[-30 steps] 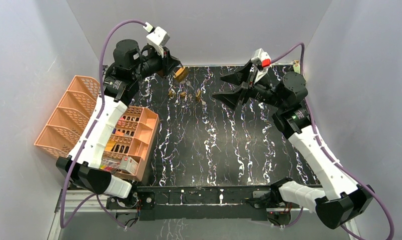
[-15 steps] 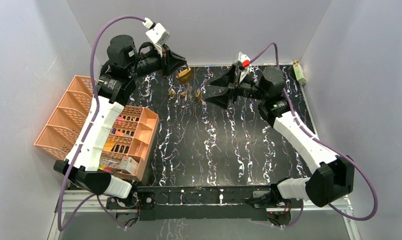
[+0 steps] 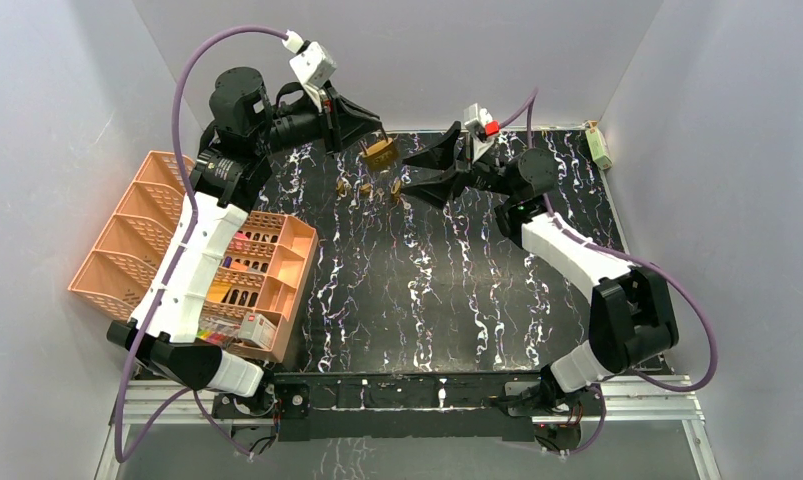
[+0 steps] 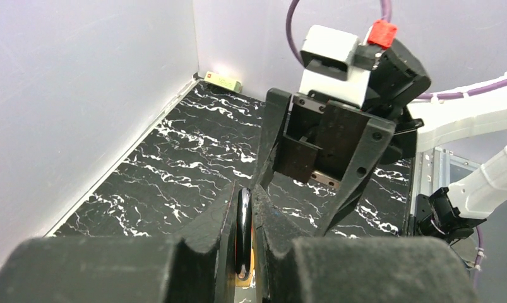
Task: Lock with the key
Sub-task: Lock the lock, then place the lock at the center of the board, then place the key at the center of the board.
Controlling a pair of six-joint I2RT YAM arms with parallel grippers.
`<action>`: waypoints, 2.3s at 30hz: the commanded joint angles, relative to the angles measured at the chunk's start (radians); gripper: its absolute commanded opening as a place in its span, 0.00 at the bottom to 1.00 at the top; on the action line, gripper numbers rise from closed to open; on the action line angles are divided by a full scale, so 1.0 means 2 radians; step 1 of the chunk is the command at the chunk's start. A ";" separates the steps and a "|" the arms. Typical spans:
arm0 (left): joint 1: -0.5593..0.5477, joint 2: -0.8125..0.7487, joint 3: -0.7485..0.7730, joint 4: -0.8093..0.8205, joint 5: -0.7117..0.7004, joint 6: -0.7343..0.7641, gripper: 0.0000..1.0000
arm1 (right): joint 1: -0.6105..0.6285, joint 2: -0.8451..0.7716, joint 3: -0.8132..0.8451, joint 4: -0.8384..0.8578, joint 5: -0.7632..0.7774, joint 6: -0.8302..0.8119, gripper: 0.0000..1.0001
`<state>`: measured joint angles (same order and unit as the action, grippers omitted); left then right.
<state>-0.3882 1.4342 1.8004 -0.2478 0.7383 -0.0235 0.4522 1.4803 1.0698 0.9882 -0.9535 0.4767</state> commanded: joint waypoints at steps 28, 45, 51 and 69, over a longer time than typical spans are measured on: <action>0.002 -0.017 0.044 0.055 0.014 0.000 0.00 | 0.022 0.031 -0.024 0.015 0.000 -0.006 0.00; 0.016 -0.020 0.038 0.114 0.030 -0.033 0.00 | 0.009 0.041 -0.197 0.148 -0.007 0.053 0.00; 0.016 -0.023 -0.031 0.099 -0.038 -0.001 0.00 | 0.002 -0.005 -0.169 -0.084 0.086 -0.048 0.00; -0.102 0.134 -0.179 0.325 -0.331 0.018 0.00 | 0.008 0.085 0.087 -0.558 0.557 -0.125 0.00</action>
<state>-0.5541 1.6775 1.3594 0.2035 0.1879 0.0002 0.4675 1.5555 1.1515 0.0338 0.0174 0.2066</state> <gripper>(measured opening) 0.085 0.020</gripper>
